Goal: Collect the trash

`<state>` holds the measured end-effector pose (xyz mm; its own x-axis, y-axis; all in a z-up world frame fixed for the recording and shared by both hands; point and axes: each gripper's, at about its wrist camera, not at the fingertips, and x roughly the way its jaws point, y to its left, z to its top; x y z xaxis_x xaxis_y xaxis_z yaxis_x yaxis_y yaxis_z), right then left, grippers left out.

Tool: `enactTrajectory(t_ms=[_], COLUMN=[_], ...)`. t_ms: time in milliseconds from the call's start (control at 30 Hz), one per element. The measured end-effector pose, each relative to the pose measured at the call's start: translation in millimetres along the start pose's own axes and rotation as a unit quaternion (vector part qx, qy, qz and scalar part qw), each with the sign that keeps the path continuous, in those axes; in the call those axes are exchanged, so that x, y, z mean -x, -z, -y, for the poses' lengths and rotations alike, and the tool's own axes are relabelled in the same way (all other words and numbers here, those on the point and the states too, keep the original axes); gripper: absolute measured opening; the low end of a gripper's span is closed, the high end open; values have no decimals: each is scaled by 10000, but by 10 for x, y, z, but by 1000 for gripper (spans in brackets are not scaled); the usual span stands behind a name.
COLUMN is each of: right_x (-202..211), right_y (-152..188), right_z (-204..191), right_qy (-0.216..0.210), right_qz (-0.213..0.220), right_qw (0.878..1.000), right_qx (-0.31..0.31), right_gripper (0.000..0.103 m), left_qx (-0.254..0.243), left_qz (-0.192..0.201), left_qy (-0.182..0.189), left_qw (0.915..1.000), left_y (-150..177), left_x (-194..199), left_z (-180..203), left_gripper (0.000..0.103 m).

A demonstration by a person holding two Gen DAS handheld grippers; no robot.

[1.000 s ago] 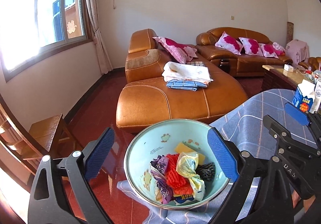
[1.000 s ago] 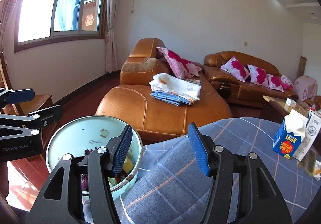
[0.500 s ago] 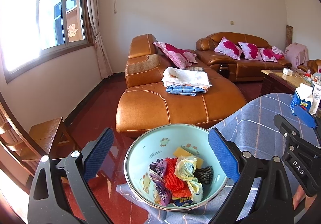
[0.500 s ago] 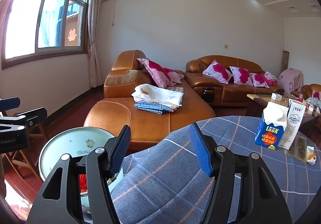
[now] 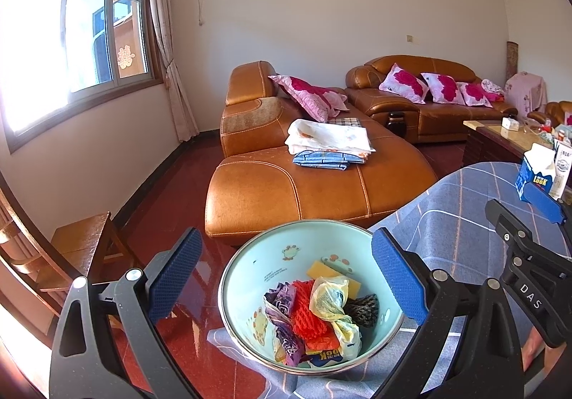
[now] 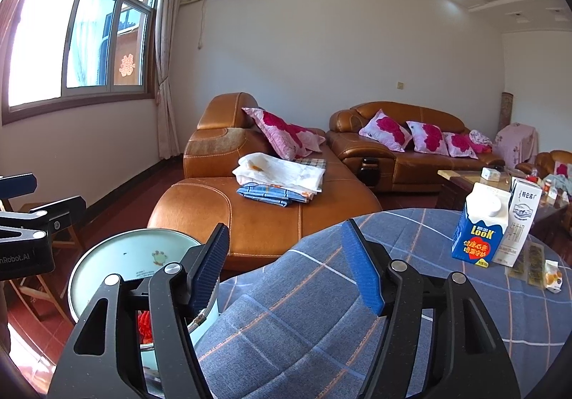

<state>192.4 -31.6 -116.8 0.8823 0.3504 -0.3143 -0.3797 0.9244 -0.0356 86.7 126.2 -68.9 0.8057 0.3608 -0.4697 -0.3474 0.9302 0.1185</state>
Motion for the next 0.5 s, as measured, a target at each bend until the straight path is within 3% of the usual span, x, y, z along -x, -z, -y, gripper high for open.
enactTrajectory(t_ms=[500], right_x=[-2], right_y=[10], right_z=[9], right_qy=[3], right_qz=[-5], right_qw=[10000], right_qx=[-10], right_gripper=[68], left_qx=[-74], left_qz=[-58], left_qy=[8], left_qw=[10000], left_y=[11], left_x=[-29], left_z=[26], left_gripper=[94])
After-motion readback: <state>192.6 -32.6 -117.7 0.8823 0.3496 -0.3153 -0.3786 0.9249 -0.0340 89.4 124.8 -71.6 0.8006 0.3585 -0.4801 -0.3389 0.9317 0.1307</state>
